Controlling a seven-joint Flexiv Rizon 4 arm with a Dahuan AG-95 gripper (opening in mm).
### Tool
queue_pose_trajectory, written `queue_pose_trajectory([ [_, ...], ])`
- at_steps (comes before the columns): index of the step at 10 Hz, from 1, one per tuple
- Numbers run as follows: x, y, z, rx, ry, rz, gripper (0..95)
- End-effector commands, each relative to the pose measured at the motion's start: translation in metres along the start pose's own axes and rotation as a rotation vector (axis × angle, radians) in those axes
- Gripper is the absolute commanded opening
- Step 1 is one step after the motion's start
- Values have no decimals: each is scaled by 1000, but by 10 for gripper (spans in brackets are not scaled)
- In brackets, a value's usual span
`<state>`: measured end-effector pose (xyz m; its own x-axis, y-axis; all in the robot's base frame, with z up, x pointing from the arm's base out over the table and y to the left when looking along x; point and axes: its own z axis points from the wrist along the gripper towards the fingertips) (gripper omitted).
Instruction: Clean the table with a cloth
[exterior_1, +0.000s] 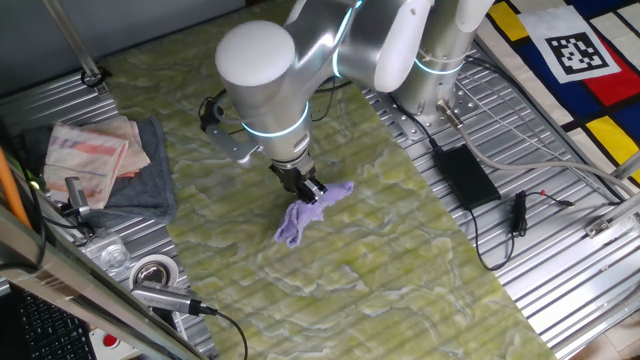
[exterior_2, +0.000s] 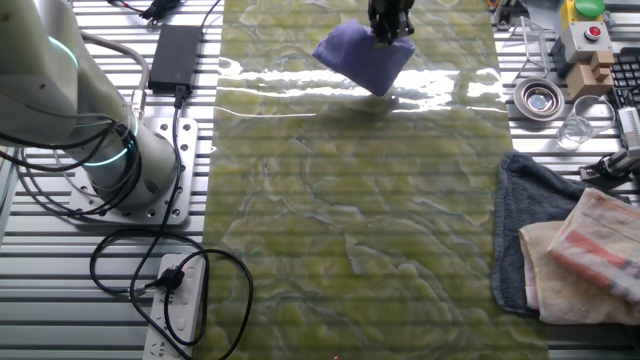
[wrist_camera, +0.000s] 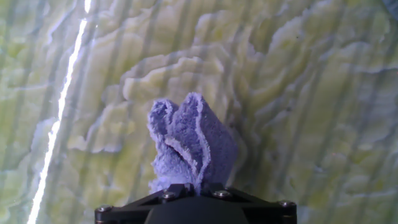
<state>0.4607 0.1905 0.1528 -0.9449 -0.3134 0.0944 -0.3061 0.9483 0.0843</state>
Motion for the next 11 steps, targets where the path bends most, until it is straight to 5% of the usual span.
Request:
queue_pose_trajectory([
  [1,0,0,0,0,9,-40,760],
  [5,0,-10,-3,7,26,-75,760],
  [6,1,-19,-7,22,27,-83,0],
  [8,4,-44,-15,58,52,-94,0],
  [11,11,-67,-25,56,56,-86,0],
])
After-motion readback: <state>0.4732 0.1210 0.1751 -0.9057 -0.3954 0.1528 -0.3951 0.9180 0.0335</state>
